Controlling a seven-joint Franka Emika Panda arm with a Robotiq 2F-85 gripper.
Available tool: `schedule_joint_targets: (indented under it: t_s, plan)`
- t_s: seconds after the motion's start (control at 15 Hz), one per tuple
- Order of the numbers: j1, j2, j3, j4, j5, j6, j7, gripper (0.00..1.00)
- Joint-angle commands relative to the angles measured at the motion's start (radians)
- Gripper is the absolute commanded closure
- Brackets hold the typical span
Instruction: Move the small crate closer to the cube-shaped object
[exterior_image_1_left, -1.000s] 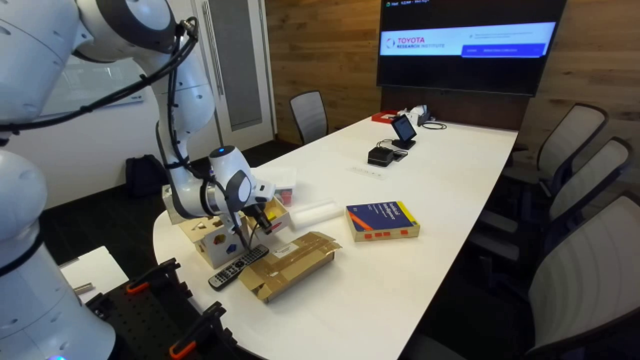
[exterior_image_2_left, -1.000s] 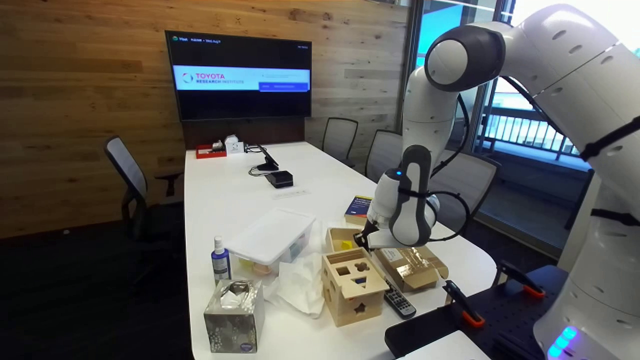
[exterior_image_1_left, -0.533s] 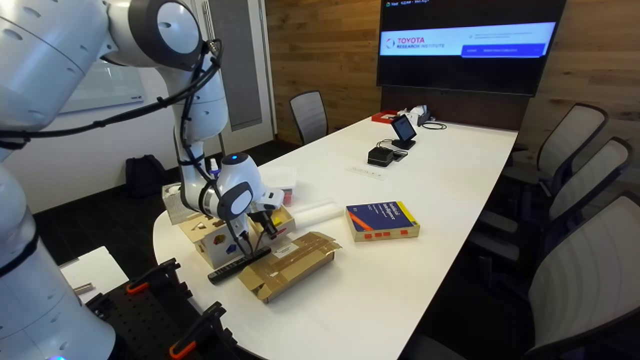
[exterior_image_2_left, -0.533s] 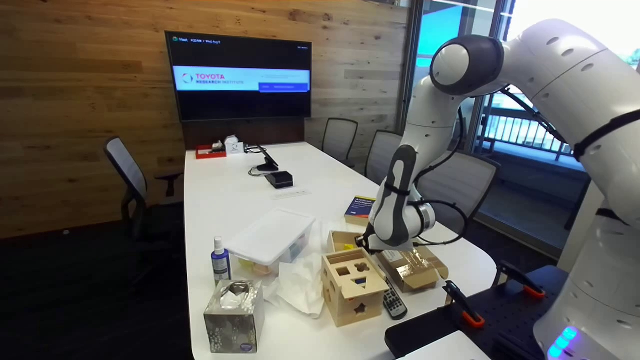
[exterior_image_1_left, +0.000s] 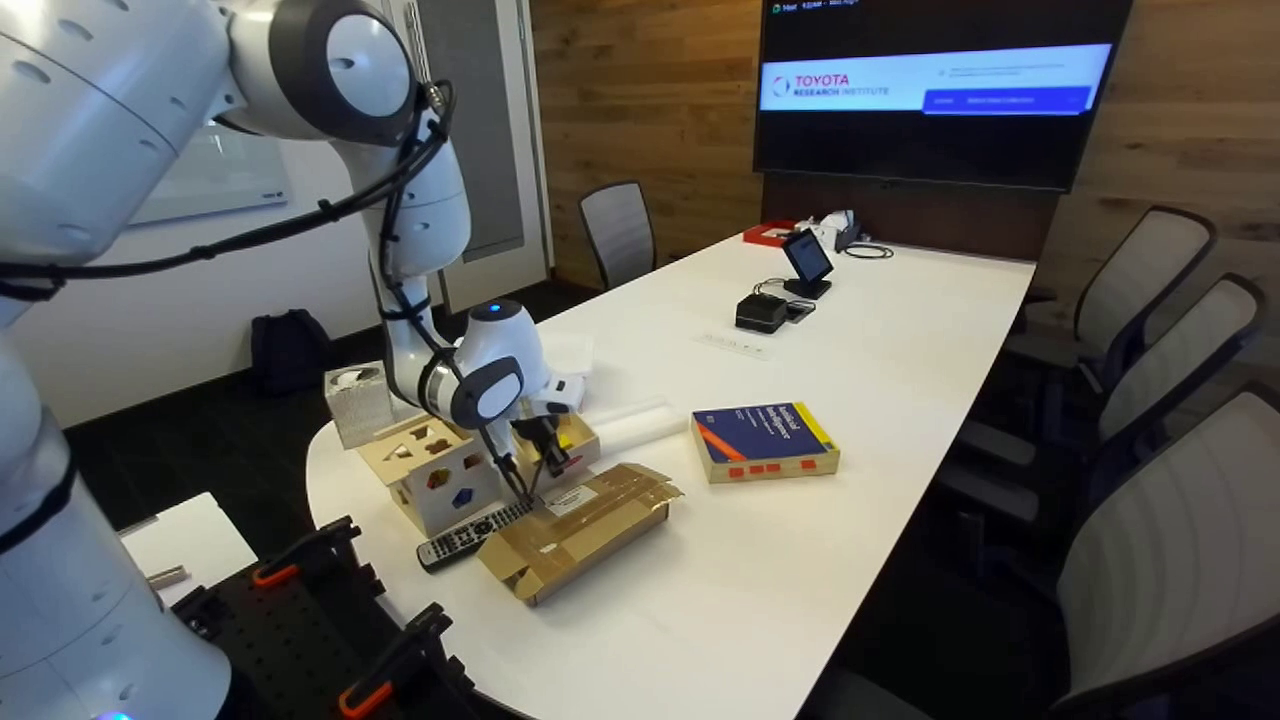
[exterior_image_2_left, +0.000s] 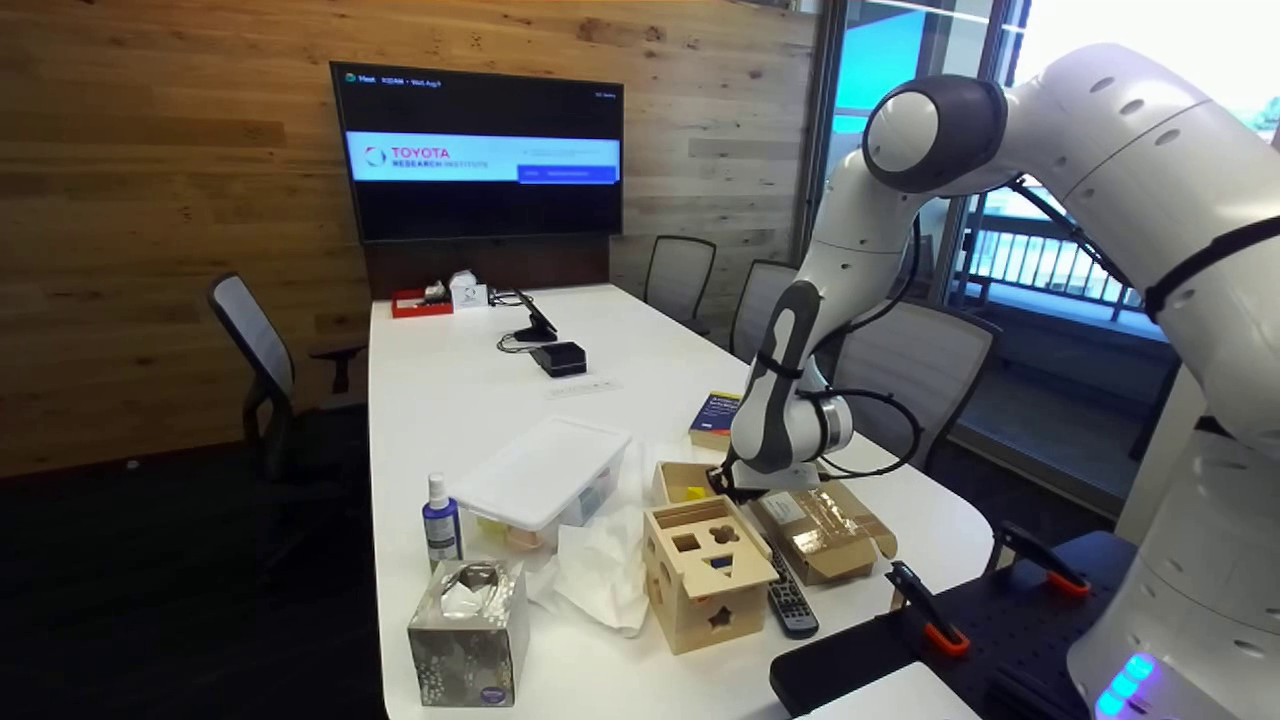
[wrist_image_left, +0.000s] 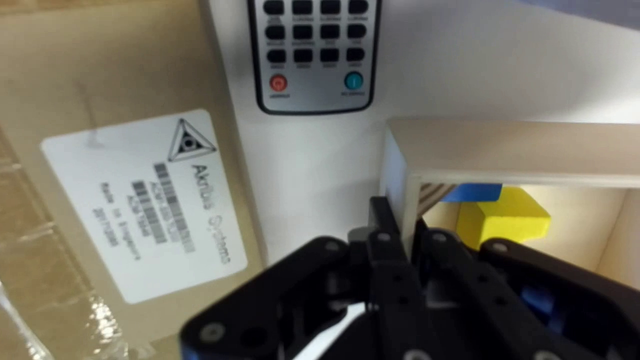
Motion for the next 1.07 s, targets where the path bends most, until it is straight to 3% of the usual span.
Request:
schedule_joint_targets:
  t_s: [0.0,0.33,0.4,0.53,1.0]
  plan:
    - [-0.028,-0.006,0.032,0.046,0.025,-0.105,-0.053,0.98]
    - [-0.005,-0.018,0.002,0.069,0.033,-0.192,-0.038,0.98]
    - [-0.002,-0.018,-0.002,0.073,0.034,-0.201,-0.034,0.69]
    - [0.002,-0.019,-0.006,0.078,0.033,-0.216,-0.032,0.61]
    - [0.059,-0.075,-0.045,0.045,0.024,-0.211,-0.025,0.09]
